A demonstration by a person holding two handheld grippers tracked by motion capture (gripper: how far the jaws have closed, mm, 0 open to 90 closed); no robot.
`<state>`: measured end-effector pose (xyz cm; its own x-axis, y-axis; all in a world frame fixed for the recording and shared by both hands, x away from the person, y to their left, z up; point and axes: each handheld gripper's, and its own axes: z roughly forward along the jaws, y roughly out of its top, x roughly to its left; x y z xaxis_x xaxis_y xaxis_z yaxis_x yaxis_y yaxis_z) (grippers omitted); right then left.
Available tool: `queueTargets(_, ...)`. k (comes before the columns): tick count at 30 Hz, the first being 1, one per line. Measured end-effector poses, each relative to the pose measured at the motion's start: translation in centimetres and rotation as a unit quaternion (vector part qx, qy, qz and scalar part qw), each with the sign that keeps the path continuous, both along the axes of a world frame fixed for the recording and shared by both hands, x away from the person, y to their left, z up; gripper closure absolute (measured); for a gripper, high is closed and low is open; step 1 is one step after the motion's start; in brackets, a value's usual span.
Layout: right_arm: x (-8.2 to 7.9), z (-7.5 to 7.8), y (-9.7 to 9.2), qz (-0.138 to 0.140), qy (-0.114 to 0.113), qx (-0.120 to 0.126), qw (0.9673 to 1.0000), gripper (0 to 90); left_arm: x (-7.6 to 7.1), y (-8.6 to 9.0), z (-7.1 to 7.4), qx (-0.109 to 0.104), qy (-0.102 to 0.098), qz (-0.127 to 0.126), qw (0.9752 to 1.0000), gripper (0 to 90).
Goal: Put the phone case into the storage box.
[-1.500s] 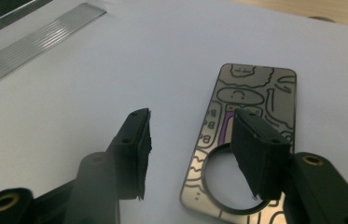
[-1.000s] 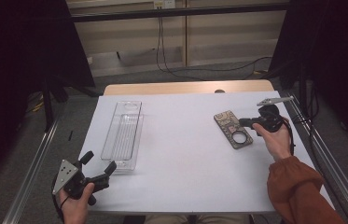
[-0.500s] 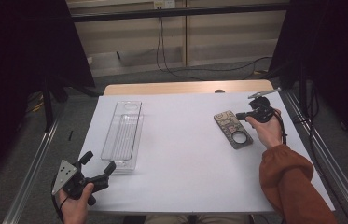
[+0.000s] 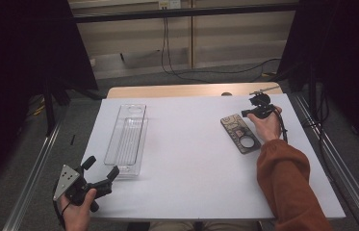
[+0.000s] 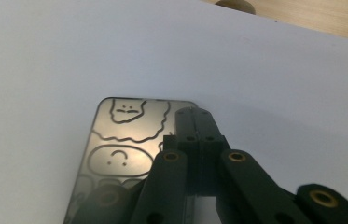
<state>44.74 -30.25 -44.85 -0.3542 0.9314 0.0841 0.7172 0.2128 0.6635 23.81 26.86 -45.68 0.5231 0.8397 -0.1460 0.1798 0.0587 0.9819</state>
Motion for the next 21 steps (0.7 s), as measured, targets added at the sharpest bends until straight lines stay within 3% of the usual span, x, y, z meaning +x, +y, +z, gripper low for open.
queueTargets(3,0.5,-0.4,0.0,-0.018,0.002,0.005,0.9998,90.0,0.0,0.0,0.0,-0.001,0.0,0.0,1.0,2.4)
queueTargets(7,0.9,-1.5,0.2,-0.022,0.014,-0.015,0.9995,90.0,0.0,0.0,0.0,-0.001,0.0,0.0,1.0,2.4)
queueTargets(12,1.3,-2.3,0.1,-0.027,0.013,-0.018,0.9994,90.0,0.0,0.0,0.0,0.002,0.004,0.002,1.0,2.4)
queueTargets(21,1.5,-2.7,0.4,-0.035,0.024,-0.026,0.9987,90.0,0.0,-0.1,-0.1,-0.001,0.004,-0.001,1.0,2.4)
